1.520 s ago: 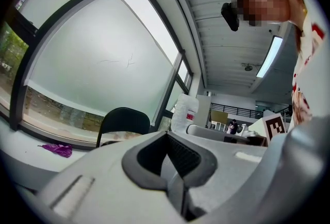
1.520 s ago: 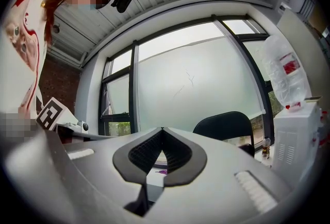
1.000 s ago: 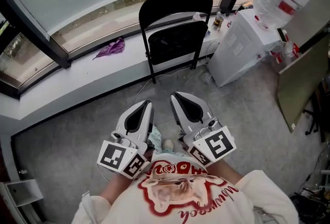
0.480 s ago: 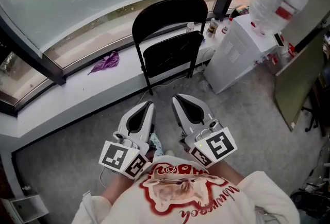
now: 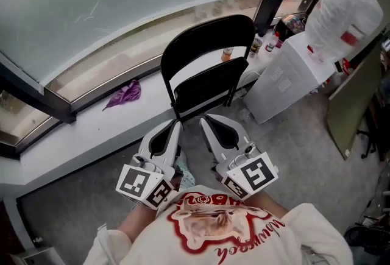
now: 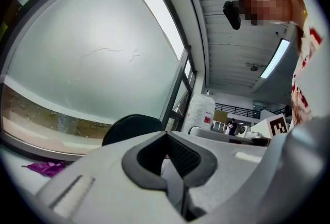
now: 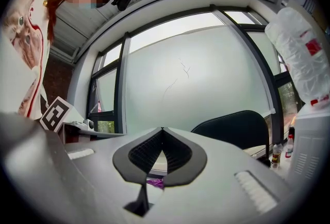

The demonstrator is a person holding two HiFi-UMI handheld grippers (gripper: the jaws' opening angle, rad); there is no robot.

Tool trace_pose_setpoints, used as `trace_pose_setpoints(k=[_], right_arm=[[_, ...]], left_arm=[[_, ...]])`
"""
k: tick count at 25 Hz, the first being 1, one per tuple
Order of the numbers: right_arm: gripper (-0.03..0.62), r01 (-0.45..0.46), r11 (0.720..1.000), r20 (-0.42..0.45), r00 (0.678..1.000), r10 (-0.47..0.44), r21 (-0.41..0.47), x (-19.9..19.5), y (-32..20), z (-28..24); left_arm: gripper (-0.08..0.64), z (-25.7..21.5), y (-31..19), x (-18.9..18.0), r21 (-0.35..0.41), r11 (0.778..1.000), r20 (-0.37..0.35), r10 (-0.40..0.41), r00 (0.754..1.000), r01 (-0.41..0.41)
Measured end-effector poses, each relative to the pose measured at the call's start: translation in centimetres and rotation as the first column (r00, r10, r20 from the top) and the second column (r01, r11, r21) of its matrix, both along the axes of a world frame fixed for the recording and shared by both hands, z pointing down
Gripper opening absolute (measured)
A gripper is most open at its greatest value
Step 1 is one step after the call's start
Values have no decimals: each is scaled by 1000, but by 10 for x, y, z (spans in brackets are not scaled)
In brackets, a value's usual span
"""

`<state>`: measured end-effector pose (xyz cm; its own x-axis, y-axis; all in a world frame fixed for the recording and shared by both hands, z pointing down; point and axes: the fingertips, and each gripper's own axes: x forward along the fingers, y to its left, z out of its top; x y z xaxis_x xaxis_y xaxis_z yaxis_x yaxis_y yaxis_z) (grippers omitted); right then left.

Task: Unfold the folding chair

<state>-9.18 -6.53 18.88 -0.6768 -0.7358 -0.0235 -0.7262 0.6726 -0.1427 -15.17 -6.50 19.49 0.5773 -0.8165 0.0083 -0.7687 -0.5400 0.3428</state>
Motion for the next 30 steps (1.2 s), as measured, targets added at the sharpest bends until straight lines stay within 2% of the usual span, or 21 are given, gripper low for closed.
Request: trace_pose_setpoints(k=[11, 20, 24, 30], right_arm=[[21, -85, 996, 12, 996, 85, -16, -27, -112, -3], [21, -136, 989, -12, 991, 136, -57, -35, -152, 17], [21, -148, 984, -8, 989, 148, -98, -21, -158, 28], [21, -120, 984, -12, 993, 120, -129, -14, -171, 34]], left_arm=[[0, 2, -108, -32, -25, 997, 10, 73, 997, -73], [0, 14, -157, -40, -48, 992, 12, 117, 993, -117], [0, 18, -165, -36, -58, 993, 10, 102, 995, -101], [0, 26, -172, -44, -81, 996, 40, 24, 999, -21]])
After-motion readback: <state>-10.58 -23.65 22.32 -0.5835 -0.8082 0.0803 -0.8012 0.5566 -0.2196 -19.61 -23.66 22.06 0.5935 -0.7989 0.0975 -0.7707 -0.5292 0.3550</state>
